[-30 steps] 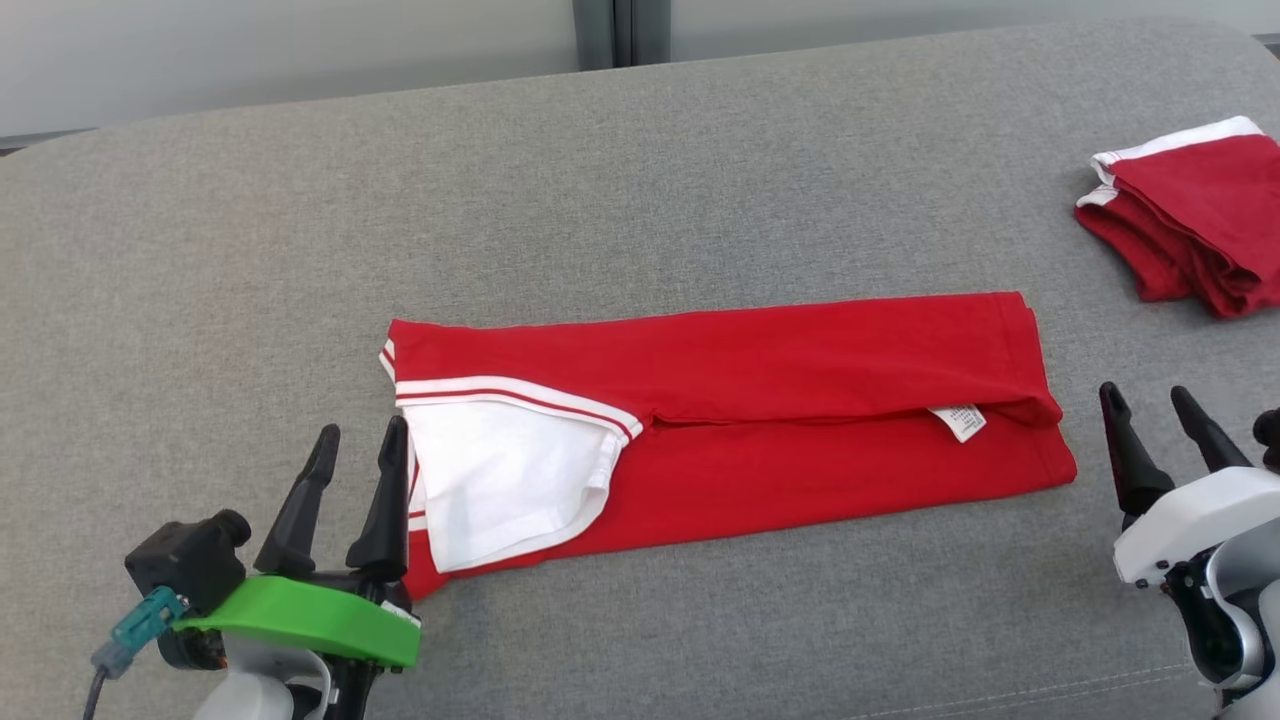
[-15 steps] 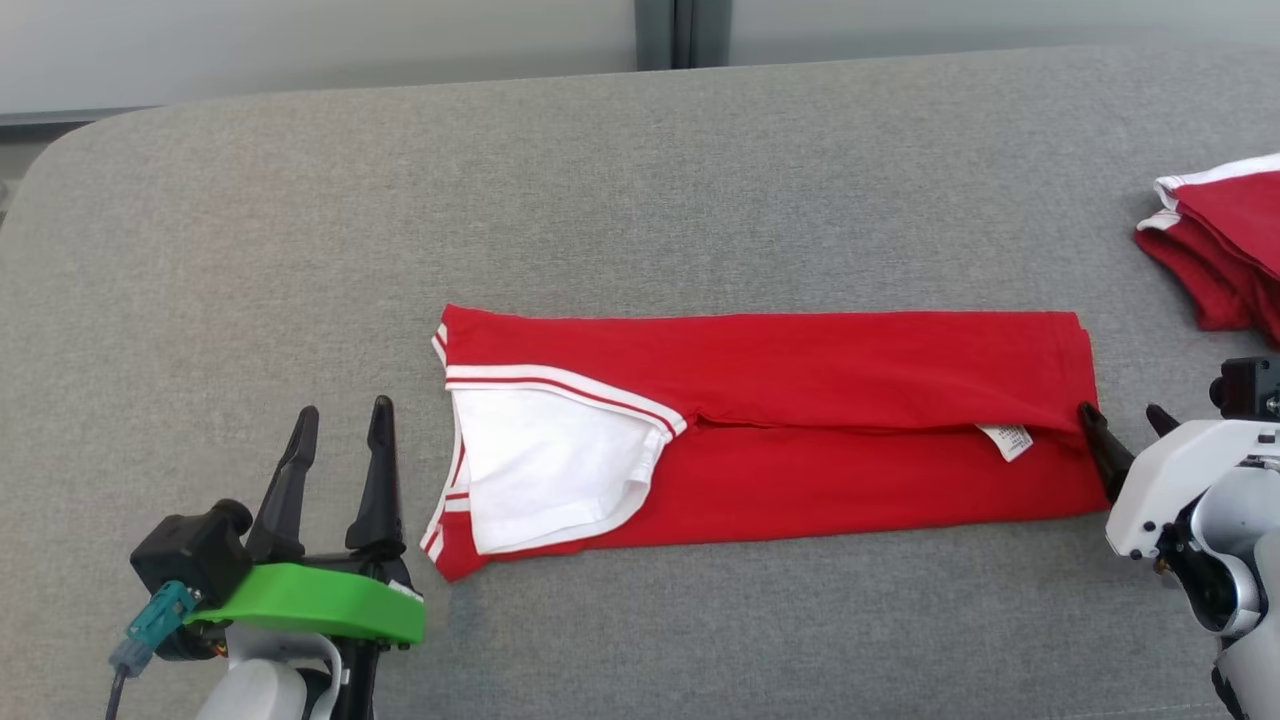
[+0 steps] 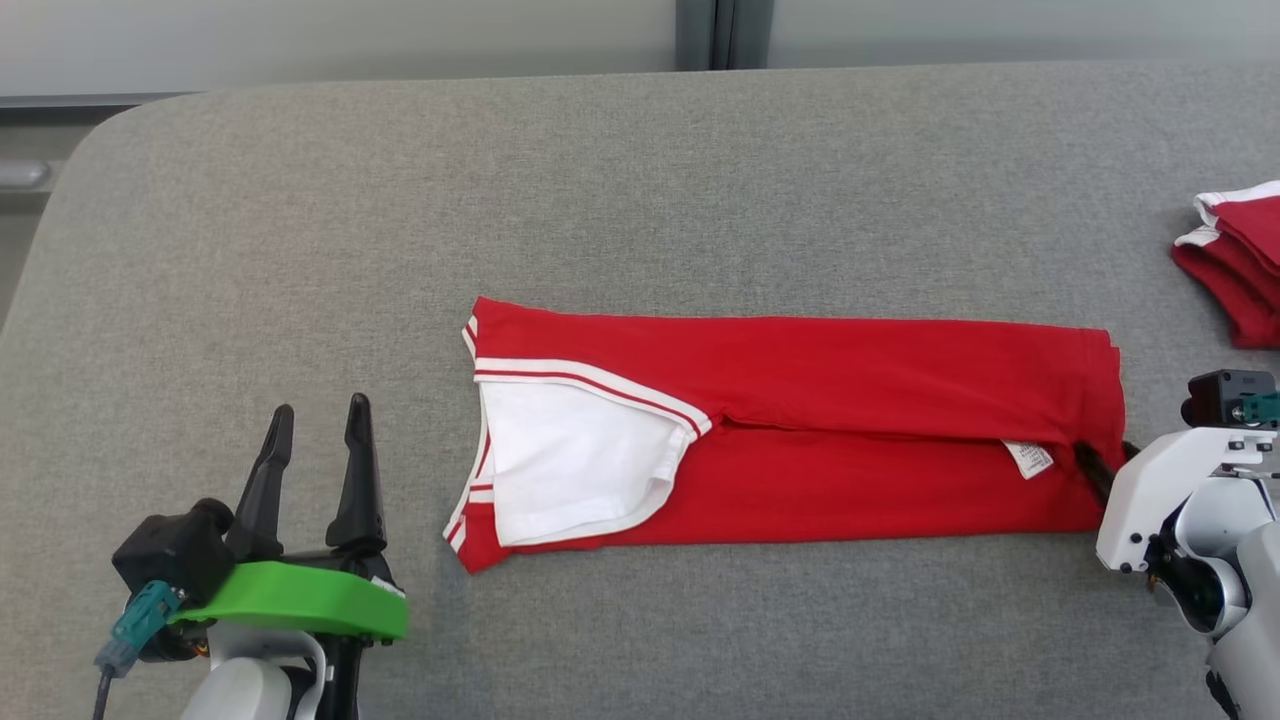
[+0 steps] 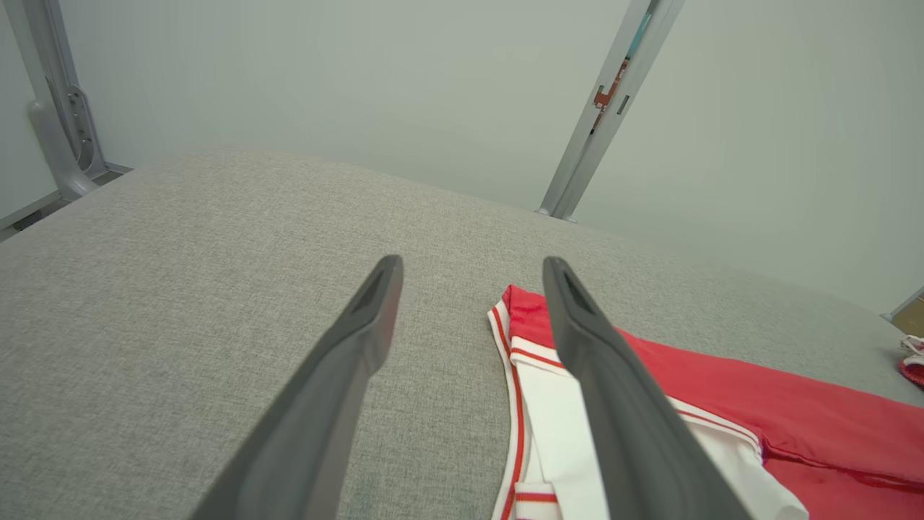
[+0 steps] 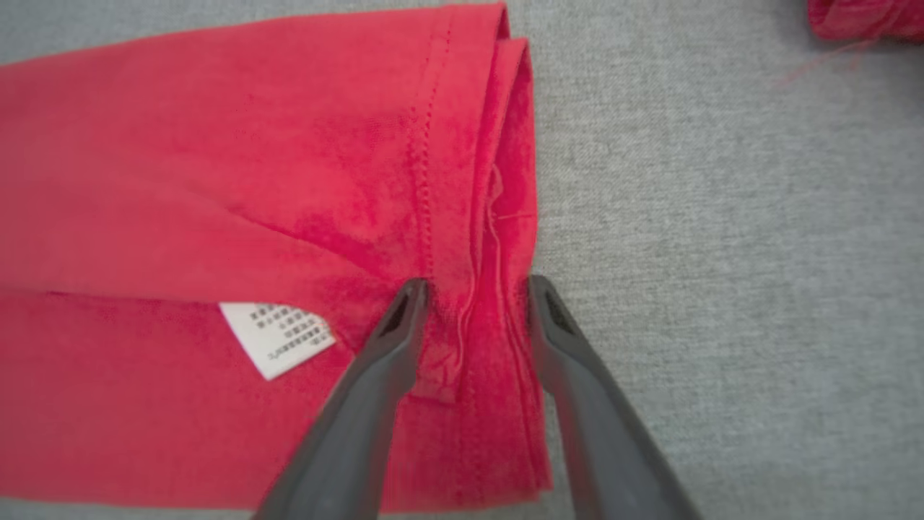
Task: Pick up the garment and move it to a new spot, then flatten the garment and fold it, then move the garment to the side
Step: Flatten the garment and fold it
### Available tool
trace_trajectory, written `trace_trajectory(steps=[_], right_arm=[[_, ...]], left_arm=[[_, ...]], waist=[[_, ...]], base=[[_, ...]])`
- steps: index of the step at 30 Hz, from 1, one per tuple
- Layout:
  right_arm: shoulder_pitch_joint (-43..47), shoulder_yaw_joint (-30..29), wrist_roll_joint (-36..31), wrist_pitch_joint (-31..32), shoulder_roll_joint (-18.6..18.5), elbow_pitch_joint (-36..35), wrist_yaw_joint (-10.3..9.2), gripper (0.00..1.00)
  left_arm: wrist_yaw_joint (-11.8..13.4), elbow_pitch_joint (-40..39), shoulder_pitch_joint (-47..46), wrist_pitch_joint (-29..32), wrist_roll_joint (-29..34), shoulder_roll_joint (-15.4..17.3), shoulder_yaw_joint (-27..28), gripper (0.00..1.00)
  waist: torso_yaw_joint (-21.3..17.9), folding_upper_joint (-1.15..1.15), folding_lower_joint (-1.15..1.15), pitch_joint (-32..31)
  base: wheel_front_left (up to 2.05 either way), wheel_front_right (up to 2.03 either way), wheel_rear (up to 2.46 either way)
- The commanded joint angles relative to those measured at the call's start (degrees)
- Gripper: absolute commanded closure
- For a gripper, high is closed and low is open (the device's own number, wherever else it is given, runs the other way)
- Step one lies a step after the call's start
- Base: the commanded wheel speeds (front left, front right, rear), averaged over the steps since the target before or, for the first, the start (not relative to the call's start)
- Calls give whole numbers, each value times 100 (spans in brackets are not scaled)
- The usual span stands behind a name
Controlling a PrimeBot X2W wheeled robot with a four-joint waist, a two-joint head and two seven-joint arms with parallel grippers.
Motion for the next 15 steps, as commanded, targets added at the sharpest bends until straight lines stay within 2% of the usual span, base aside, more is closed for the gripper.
trace_trajectory(steps=[1,7,15], right_arm=[[-45,25,-20,-52,-5,135,-13,100],[-342,58,63,-433,-113,353,-17,100],[-293,-164,220,-627,-412,302,-14,100]], left_arm=[[-39,34,-56,-24,72,-11,-3,0],[-84,143,-115,-21,124,-10,-39,0],[-74,311,-143,-21,174,7,-76,0]], waist=[[-43,0,0,-4],[-300,0,0,-81],[-725,0,0,-176]], base=[[0,0,0],[0,0,0],[0,0,0]])
